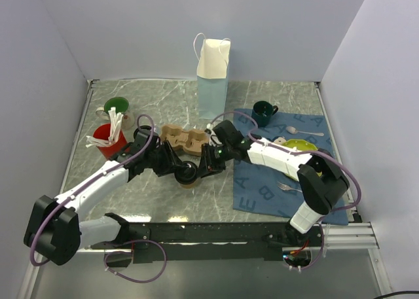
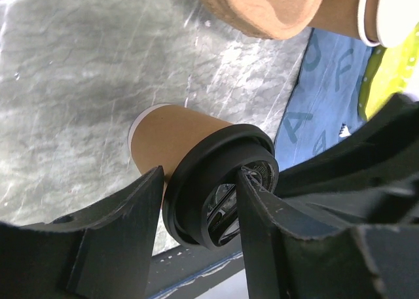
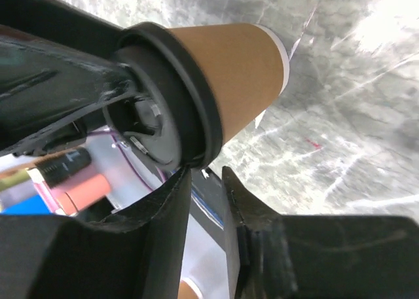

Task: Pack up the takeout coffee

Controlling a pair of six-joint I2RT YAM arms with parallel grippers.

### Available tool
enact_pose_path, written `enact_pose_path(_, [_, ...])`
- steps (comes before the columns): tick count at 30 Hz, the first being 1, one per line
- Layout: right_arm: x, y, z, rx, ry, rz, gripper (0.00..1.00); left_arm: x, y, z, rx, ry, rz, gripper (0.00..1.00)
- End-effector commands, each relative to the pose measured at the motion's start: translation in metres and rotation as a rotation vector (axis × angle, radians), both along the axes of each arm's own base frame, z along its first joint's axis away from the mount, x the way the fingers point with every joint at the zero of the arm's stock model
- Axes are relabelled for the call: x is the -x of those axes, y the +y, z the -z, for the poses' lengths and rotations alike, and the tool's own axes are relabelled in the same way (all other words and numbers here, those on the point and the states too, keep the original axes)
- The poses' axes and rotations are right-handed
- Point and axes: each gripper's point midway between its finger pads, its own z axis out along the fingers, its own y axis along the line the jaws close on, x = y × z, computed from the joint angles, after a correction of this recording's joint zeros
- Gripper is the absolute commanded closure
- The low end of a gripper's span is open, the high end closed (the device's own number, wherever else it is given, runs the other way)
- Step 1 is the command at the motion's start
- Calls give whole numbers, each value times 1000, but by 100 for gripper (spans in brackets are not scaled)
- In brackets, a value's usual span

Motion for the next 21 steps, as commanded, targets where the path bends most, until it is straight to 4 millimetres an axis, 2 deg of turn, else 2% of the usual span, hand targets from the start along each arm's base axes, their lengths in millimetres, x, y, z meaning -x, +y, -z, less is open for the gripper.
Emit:
enact_pose_path(1, [-21,-11,-47,-30,-130,-61,66,35,24,52,-178,123,85,46])
enact_pose_path(5, [-34,-22,-52,-53,-164,-89,65,33,18,49,-176,102,143,46])
enact_pose_path(13, [-41,-18,-48,-76,-171,-189,66,23,4,38,-144,35,239,46])
enact_pose_path(21, [-50,-10,-38,-63,-149,-244,66,24,6,50,-167,65,248,47])
